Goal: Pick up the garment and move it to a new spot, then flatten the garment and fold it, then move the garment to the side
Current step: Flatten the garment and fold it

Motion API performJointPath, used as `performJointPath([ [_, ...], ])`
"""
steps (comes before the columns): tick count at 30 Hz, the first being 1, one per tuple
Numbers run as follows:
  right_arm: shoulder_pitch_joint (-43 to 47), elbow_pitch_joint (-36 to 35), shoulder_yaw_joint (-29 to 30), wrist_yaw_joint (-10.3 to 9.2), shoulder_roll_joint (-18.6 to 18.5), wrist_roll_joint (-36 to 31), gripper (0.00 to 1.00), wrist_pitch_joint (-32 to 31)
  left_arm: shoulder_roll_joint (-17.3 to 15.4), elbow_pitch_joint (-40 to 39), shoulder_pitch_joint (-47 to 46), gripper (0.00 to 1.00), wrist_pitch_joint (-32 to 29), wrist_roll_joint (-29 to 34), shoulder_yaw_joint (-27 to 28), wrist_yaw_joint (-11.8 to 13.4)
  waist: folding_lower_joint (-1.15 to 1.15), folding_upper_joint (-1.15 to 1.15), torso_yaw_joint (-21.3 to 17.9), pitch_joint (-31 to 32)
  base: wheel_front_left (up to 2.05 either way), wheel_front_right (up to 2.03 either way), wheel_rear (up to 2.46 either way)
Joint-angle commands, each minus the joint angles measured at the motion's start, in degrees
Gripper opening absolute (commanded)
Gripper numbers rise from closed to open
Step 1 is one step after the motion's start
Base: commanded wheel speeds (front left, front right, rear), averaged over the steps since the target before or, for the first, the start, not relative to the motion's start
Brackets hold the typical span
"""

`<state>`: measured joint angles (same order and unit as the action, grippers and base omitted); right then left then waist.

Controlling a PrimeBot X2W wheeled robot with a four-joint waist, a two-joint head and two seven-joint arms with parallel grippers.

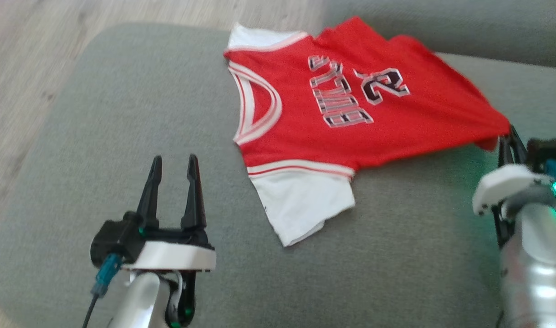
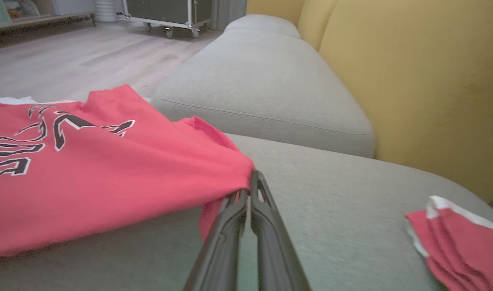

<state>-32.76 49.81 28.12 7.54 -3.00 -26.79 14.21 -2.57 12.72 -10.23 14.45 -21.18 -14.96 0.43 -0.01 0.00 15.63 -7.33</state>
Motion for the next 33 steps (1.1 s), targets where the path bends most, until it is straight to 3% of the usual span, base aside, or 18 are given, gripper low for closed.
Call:
performJointPath([
  [1, -0.7, -2.5, -1.0, -0.05, 0.1, -0.8, 0.0, 0.8, -0.3, -1.5, -1.0, 1.0, 0.5, 0.4, 2.0, -0.3, 0.01, 0.0, -1.6, 1.9, 0.0, 0.0, 0.0],
  [7, 3.4, -7.7, 2.4, -0.05, 0.1, -6.9, 0.0, 0.1, -0.3, -1.6, 1.3, 1.0, 0.5, 0.9, 2.5, -0.7, 0.01, 0.0, -3.3, 4.4, 0.0, 0.0, 0.0],
  [12, 5.2, -8.7, 0.8, -0.05, 0.1, -9.1, 0.0, -1.1, -0.3, -1.5, 1.8, 1.0, 0.5, 1.1, 1.9, -1.2, 0.01, 0.0, -3.5, 4.5, 0.0, 0.0, 0.0],
  [20, 4.8, -3.2, -7.8, -0.05, 0.1, -10.6, 0.0, -2.5, -0.3, -0.7, 1.4, 1.0, 0.5, 1.3, 0.7, -1.7, 0.01, 0.0, -2.5, 3.8, 0.0, 0.0, 0.0],
  [24, 4.6, 1.9, -10.3, -0.05, -0.5, -11.0, 0.0, -6.2, -0.3, -0.2, 1.3, 1.0, 0.5, 1.2, 0.1, -1.8, 0.01, 0.0, -1.6, 3.9, 0.0, 0.0, 0.0],
  [25, 4.7, 3.0, -10.3, -0.05, -0.8, -11.0, 0.18, -7.5, -0.3, -0.1, 1.3, 1.0, 0.5, 1.2, -0.1, -1.8, 0.01, 0.0, -1.4, 4.0, 0.0, 0.0, 0.0],
  [26, 4.7, 3.9, -10.1, -0.05, -0.9, -11.0, 1.0, -8.5, -0.3, 0.0, 1.3, 1.0, 0.5, 1.2, -0.2, -1.7, 0.01, 0.0, -1.2, 4.0, 0.0, 0.0, 0.0],
  [33, 4.3, 5.8, -7.3, -0.05, -0.5, -10.0, 1.0, -7.6, -0.3, 0.1, 1.8, 1.0, 0.5, 0.9, 0.6, -1.3, 0.01, 0.0, -1.9, 4.8, 0.0, 0.0, 0.0],
])
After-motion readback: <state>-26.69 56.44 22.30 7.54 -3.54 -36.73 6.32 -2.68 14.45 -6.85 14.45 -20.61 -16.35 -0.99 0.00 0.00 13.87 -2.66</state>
